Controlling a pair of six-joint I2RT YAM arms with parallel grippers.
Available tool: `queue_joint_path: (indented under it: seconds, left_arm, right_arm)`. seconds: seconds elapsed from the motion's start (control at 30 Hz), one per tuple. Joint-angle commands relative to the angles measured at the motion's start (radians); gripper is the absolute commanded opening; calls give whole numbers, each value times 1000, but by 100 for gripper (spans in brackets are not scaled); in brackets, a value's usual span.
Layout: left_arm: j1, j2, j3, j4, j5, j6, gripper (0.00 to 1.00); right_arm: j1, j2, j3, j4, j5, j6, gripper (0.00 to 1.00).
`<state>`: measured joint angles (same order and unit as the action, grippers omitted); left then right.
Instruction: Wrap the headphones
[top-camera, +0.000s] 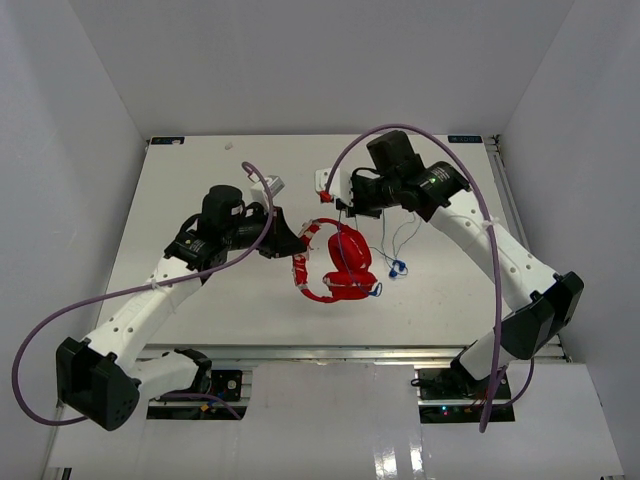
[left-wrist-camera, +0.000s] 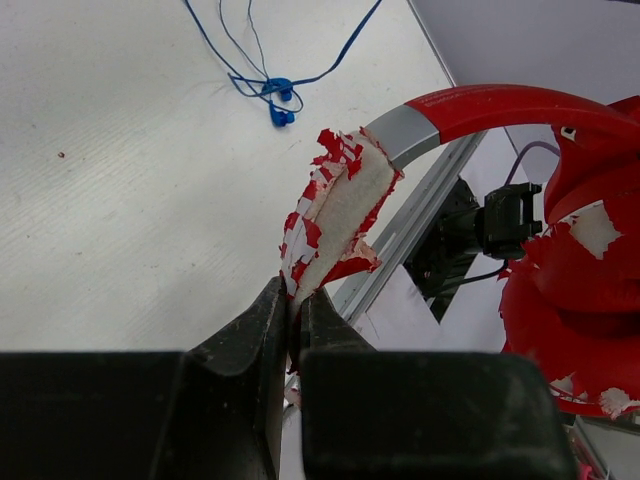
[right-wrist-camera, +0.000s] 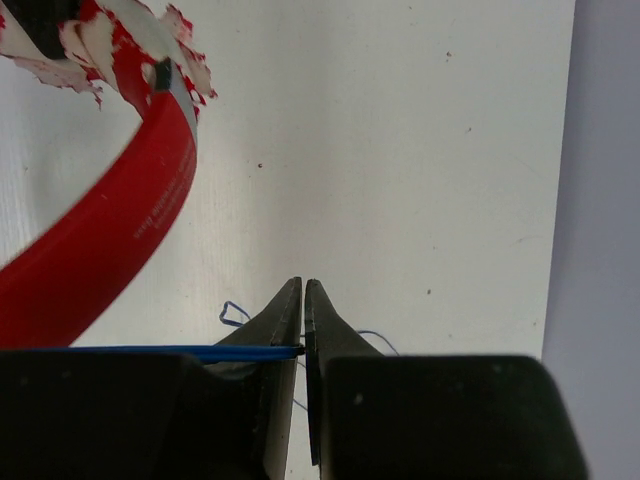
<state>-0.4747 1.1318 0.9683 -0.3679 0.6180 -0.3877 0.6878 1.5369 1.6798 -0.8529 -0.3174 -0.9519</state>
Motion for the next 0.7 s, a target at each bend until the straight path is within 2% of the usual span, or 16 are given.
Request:
queue_joint_path:
  seconds: [0.0,0.33,0.67]
  left_arm:
    - [-4,-60,72,60,57,-66,0]
    - [-4,-15,84,163,94,-168,0]
    - [-10,60,62,285,135,-243,0]
  right_arm:
    - [-61,5,37,-11,-124,44,11]
    - [-166,12,-16,16,-386,164,14]
    - [-195,-6,-129,105,-464,251,15]
